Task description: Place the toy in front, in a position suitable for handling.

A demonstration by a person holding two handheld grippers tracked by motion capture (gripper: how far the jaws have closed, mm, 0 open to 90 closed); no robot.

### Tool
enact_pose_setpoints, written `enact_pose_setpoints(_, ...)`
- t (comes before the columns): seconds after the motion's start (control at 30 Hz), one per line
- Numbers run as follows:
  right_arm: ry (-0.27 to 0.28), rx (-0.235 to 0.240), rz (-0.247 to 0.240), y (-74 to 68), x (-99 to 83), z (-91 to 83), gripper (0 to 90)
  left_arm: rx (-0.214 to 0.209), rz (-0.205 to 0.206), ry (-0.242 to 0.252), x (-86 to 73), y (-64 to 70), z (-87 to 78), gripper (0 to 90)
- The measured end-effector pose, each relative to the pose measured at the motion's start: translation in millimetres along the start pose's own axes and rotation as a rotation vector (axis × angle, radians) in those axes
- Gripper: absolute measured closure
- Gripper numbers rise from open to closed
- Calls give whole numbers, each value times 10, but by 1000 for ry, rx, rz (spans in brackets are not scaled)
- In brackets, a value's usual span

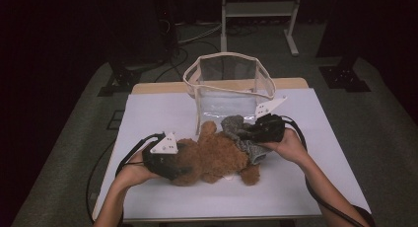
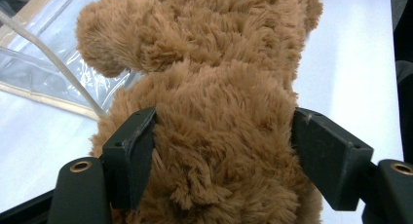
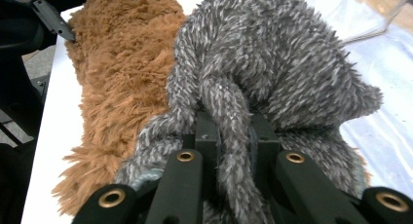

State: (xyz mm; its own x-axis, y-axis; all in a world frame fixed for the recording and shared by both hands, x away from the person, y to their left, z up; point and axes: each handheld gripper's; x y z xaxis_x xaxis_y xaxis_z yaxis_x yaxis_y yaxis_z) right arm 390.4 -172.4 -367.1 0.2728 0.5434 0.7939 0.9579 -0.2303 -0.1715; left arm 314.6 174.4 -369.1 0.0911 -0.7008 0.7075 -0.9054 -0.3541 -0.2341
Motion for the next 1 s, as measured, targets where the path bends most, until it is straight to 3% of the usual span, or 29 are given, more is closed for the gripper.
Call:
enact_pose_setpoints(0.13, 1, 45, 17, -49, -49, 20, 786, 22, 7, -7, -16, -59, 30, 275)
enact_pose_setpoints(0.33, 18, 117, -7, -295, -55, 57, 787, 34, 5, -25, -14, -154, 77, 279)
enact_pose_setpoints(0.43, 20, 88, -9, -269, -63, 22, 785, 19, 24, 11, 37, -133, 31, 268)
enact_pose_setpoints(0.53, 57, 71, 27, -165, -111, -63, 784, -14, 56, 71, 134, -53, -7, 269)
enact_pose_setpoints(0.6, 65, 46, 39, -124, -141, -112, 784, -21, 100, 71, 237, 28, 24, 265)
enact_pose_setpoints(0.67, 69, 36, 50, -88, -174, -145, 783, -41, 115, 82, 306, 96, 78, 255)
enact_pose_setpoints(0.77, 65, 19, 65, -50, -221, -156, 783, -54, 152, 51, 380, 175, 205, 249)
enact_pose_setpoints(0.83, 51, 16, 65, -42, -238, -120, 783, -42, 156, 15, 391, 196, 295, 249)
enact_pose_setpoints(1.0, 37, 60, 66, -97, -243, -28, 785, 5, 164, -15, 392, 191, 350, 251)
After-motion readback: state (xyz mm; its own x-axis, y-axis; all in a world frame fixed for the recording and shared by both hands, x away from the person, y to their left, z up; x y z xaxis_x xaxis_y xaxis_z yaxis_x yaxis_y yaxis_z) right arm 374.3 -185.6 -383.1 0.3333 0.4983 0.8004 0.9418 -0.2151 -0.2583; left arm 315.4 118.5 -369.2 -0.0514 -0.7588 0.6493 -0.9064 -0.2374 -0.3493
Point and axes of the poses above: each handheld gripper's, and its own axes: z roughly forward along the jaws, x roughly out of its top, y roughly to its right, and after that the axes turned 6 degrees about x, right-handed
